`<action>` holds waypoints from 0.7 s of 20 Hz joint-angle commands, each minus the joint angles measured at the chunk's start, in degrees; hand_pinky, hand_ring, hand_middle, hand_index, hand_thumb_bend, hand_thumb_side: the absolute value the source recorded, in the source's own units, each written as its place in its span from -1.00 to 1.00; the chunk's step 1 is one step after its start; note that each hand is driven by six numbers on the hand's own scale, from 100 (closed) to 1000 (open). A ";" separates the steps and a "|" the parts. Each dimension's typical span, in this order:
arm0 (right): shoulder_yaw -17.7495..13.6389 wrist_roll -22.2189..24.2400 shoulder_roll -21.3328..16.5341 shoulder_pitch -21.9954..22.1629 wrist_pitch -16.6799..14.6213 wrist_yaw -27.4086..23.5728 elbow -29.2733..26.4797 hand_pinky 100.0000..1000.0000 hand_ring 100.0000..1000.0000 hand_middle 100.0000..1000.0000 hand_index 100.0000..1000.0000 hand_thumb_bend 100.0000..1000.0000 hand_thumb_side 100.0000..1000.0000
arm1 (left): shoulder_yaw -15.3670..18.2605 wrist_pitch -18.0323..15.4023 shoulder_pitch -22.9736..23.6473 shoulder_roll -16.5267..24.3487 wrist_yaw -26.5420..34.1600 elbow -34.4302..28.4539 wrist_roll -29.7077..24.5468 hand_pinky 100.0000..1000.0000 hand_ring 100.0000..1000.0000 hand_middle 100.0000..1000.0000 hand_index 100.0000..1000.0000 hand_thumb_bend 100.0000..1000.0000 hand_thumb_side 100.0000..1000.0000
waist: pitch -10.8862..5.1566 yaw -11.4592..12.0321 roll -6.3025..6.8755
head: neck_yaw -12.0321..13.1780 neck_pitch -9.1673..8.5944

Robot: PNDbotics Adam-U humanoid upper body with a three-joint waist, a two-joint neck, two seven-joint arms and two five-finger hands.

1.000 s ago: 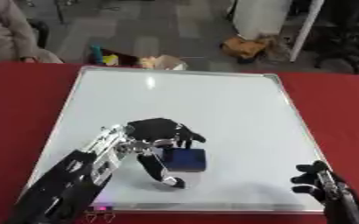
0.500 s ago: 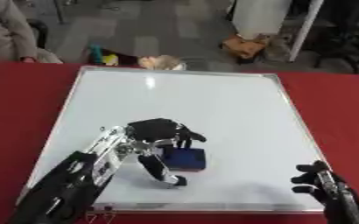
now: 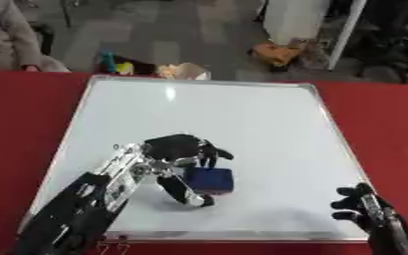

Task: Wipe the whiteboard clean with a brush.

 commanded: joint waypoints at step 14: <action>-0.20 0.06 -0.70 -0.40 -0.12 0.04 -0.96 0.11 0.20 -0.15 0.30 -1.00 0.73 | 0.62 0.12 -0.87 -0.28 -1.64 -0.08 -0.89 0.12 0.18 0.22 0.93 -0.08 -0.07 | -0.47 -0.18 0.16 | 0.37 0.43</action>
